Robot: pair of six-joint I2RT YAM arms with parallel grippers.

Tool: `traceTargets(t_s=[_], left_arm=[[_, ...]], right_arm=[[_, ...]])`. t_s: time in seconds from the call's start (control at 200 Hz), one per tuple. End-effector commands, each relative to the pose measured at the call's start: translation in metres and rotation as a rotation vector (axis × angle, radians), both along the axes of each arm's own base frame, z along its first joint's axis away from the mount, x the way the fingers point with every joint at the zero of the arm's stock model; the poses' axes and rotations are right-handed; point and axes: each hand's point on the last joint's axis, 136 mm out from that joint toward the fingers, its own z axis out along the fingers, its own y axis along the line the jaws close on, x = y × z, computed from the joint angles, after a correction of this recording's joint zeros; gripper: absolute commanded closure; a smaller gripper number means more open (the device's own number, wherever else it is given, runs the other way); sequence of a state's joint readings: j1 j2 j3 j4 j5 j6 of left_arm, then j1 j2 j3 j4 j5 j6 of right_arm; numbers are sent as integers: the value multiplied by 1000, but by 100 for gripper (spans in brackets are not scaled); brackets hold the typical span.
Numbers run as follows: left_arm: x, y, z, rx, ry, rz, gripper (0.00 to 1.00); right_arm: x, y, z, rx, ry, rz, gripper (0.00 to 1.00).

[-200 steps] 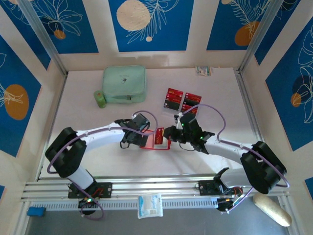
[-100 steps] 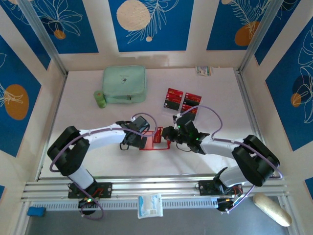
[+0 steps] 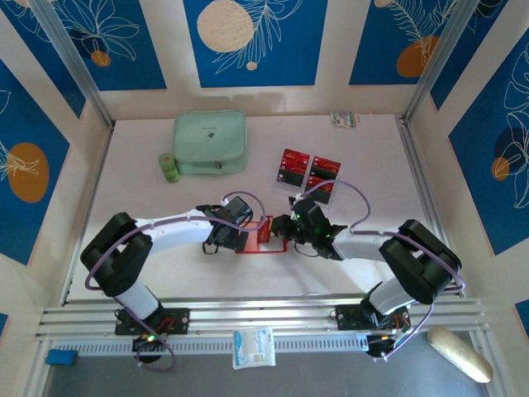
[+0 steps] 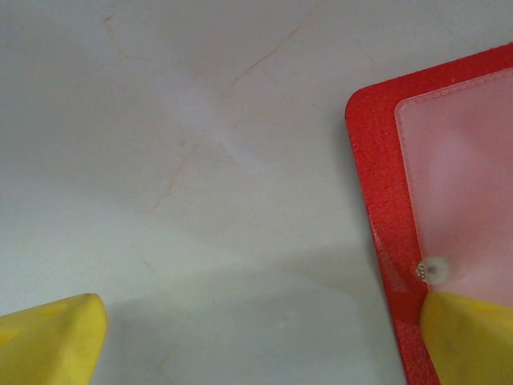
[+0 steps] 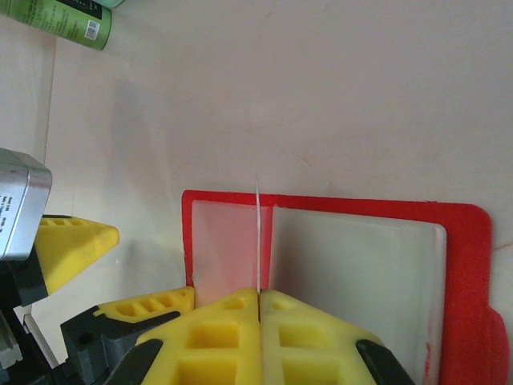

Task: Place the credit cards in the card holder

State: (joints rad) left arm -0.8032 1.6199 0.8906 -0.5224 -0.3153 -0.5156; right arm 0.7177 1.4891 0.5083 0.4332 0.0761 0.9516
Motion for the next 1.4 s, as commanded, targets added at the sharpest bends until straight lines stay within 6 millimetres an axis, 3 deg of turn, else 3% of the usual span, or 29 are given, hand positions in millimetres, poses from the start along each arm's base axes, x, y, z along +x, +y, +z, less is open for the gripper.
traceTargets(t_s=[0.0, 1.395], left_arm=[[-7, 5, -9, 28, 20, 0, 0], [-7, 4, -11, 24, 20, 0, 0]], right_arm=[[2, 3, 0, 12, -12, -9, 100], [-21, -3, -42, 59, 191, 41, 100]])
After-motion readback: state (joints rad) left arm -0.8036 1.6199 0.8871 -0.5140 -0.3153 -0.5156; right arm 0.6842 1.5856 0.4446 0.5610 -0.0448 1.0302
